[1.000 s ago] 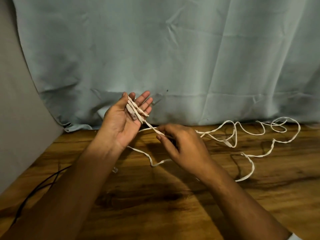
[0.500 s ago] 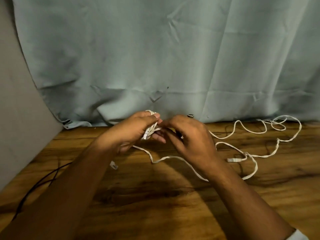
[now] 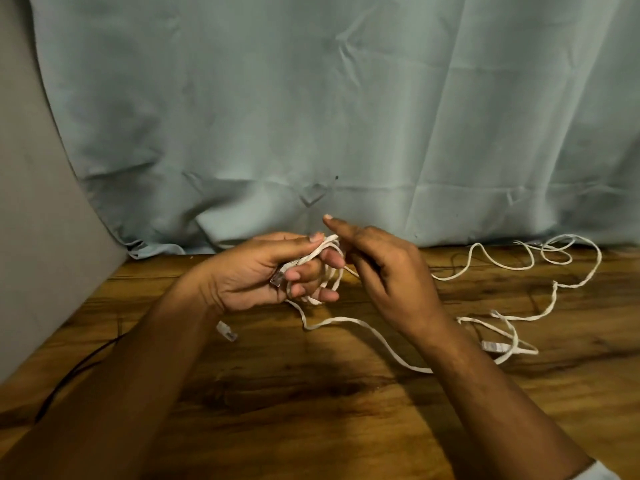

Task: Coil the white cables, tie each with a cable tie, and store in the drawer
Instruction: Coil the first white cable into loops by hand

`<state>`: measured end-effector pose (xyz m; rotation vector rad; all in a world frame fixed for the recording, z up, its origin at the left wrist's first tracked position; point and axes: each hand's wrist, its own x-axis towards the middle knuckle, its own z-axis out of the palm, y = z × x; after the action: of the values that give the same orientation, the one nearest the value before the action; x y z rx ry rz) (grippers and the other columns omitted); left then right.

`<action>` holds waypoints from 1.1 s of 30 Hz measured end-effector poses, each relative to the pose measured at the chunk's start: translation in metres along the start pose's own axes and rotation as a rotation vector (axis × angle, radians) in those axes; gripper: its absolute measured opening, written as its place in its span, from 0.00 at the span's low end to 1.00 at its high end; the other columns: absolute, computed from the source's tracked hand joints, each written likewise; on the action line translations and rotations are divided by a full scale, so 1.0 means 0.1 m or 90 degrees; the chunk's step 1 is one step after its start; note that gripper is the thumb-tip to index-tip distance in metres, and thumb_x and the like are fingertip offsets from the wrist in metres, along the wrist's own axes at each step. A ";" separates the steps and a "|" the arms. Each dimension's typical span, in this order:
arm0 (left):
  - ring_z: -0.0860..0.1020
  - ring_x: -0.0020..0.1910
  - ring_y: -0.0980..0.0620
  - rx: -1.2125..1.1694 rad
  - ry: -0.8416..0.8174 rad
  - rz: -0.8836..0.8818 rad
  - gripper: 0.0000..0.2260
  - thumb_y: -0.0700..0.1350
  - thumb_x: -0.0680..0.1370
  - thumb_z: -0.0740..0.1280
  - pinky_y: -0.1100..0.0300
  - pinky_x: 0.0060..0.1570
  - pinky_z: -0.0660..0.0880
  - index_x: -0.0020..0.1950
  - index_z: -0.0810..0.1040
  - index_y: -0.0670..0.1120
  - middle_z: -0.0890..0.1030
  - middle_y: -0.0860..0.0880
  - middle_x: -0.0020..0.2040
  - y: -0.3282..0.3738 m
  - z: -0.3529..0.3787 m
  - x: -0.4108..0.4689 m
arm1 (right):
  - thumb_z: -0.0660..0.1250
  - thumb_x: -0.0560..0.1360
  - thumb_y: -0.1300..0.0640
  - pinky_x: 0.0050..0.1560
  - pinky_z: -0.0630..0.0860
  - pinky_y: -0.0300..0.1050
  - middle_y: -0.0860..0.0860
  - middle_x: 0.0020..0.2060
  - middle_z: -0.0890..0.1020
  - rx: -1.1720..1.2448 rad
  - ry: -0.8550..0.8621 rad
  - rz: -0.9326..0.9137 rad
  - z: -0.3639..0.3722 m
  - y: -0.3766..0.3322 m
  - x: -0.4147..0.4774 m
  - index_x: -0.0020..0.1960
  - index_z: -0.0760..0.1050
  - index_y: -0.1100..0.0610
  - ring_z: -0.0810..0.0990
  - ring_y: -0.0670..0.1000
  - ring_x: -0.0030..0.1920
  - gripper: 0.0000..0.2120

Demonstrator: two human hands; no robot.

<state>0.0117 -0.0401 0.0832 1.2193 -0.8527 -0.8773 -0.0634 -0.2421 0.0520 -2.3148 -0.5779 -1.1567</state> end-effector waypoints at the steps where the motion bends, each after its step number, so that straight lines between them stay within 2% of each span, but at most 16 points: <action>1: 0.73 0.27 0.55 -0.035 0.005 0.011 0.14 0.46 0.84 0.59 0.46 0.60 0.79 0.50 0.80 0.40 0.69 0.52 0.27 -0.01 -0.01 -0.01 | 0.63 0.83 0.61 0.55 0.81 0.49 0.46 0.59 0.84 0.019 -0.005 0.021 0.01 0.00 0.00 0.76 0.73 0.50 0.83 0.44 0.57 0.23; 3: 0.76 0.30 0.53 -0.121 0.028 0.043 0.13 0.45 0.84 0.58 0.45 0.60 0.80 0.44 0.78 0.43 0.72 0.52 0.27 -0.01 -0.03 -0.02 | 0.64 0.84 0.57 0.52 0.81 0.52 0.47 0.58 0.85 0.038 0.006 0.062 0.02 0.01 -0.02 0.76 0.72 0.47 0.84 0.46 0.54 0.21; 5: 0.83 0.36 0.48 -0.189 0.063 0.075 0.16 0.46 0.83 0.57 0.43 0.60 0.80 0.41 0.78 0.43 0.79 0.48 0.30 0.00 -0.07 -0.03 | 0.64 0.85 0.54 0.47 0.81 0.49 0.46 0.53 0.84 0.004 0.044 0.093 0.02 0.02 -0.03 0.75 0.73 0.48 0.83 0.45 0.47 0.19; 7: 0.86 0.44 0.43 -0.230 0.079 0.088 0.16 0.47 0.83 0.58 0.43 0.60 0.80 0.40 0.79 0.44 0.85 0.42 0.39 0.01 -0.12 -0.04 | 0.65 0.85 0.54 0.44 0.79 0.47 0.46 0.50 0.83 -0.041 0.081 0.123 0.03 0.00 -0.03 0.72 0.73 0.49 0.80 0.44 0.44 0.16; 9: 0.87 0.49 0.42 -0.248 0.089 0.088 0.15 0.48 0.83 0.59 0.42 0.61 0.79 0.41 0.79 0.44 0.87 0.39 0.46 0.02 -0.14 -0.04 | 0.65 0.84 0.53 0.44 0.79 0.48 0.46 0.50 0.83 -0.072 0.062 0.137 0.05 -0.06 -0.02 0.69 0.74 0.49 0.80 0.46 0.44 0.14; 12: 0.87 0.50 0.43 -0.263 0.157 0.093 0.15 0.48 0.81 0.60 0.43 0.62 0.78 0.38 0.79 0.45 0.87 0.41 0.46 0.05 -0.13 -0.03 | 0.67 0.83 0.51 0.45 0.79 0.48 0.48 0.53 0.83 -0.152 -0.016 0.126 0.11 -0.11 -0.05 0.68 0.74 0.50 0.82 0.49 0.47 0.14; 15: 0.87 0.48 0.44 -0.292 0.194 0.093 0.16 0.48 0.82 0.60 0.44 0.61 0.78 0.37 0.79 0.45 0.87 0.42 0.45 0.09 -0.09 -0.02 | 0.66 0.82 0.55 0.42 0.80 0.52 0.51 0.53 0.83 -0.257 -0.010 0.138 0.12 -0.07 -0.04 0.64 0.75 0.51 0.83 0.57 0.47 0.10; 18: 0.87 0.45 0.45 -0.313 0.197 0.094 0.16 0.48 0.81 0.60 0.44 0.57 0.80 0.37 0.79 0.45 0.86 0.42 0.44 0.11 -0.01 -0.01 | 0.67 0.80 0.62 0.38 0.75 0.49 0.53 0.52 0.82 -0.318 0.005 0.171 0.11 -0.05 -0.03 0.62 0.77 0.51 0.83 0.60 0.45 0.12; 21: 0.87 0.44 0.44 -0.320 0.139 0.085 0.16 0.48 0.81 0.60 0.43 0.57 0.79 0.37 0.79 0.44 0.87 0.42 0.43 0.17 0.17 0.00 | 0.65 0.78 0.64 0.37 0.76 0.51 0.54 0.50 0.80 -0.301 0.036 0.212 0.11 -0.03 -0.03 0.60 0.77 0.53 0.81 0.61 0.43 0.12; 24: 0.87 0.47 0.43 -0.318 0.091 0.102 0.15 0.48 0.81 0.59 0.42 0.58 0.78 0.38 0.78 0.45 0.87 0.42 0.45 0.21 0.34 0.06 | 0.65 0.78 0.64 0.37 0.74 0.51 0.55 0.46 0.79 -0.200 0.015 0.167 0.13 -0.02 -0.04 0.56 0.76 0.55 0.80 0.59 0.42 0.09; 27: 0.84 0.58 0.40 -0.311 0.076 0.155 0.14 0.48 0.82 0.58 0.41 0.64 0.75 0.41 0.77 0.45 0.86 0.40 0.55 0.24 0.37 0.11 | 0.65 0.80 0.60 0.42 0.75 0.51 0.53 0.45 0.83 -0.072 -0.031 0.118 0.17 -0.08 -0.04 0.54 0.77 0.55 0.81 0.54 0.44 0.05; 30: 0.76 0.70 0.36 -0.320 0.112 0.186 0.11 0.48 0.82 0.59 0.42 0.70 0.71 0.44 0.76 0.45 0.78 0.35 0.68 0.27 0.29 0.12 | 0.65 0.83 0.54 0.43 0.74 0.48 0.49 0.47 0.84 -0.100 -0.073 0.093 0.18 -0.14 -0.03 0.57 0.78 0.53 0.81 0.51 0.46 0.06; 33: 0.74 0.71 0.37 -0.326 0.209 0.213 0.13 0.49 0.82 0.60 0.44 0.74 0.67 0.44 0.79 0.45 0.77 0.34 0.69 0.28 0.19 0.14 | 0.64 0.83 0.54 0.48 0.75 0.44 0.49 0.52 0.84 -0.111 -0.090 0.073 0.16 -0.17 -0.02 0.63 0.78 0.52 0.81 0.49 0.52 0.10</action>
<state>0.0029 -0.0566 0.1148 0.7158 -0.5006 -0.5534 -0.0642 -0.2198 0.0461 -2.5578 -0.4007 -1.0322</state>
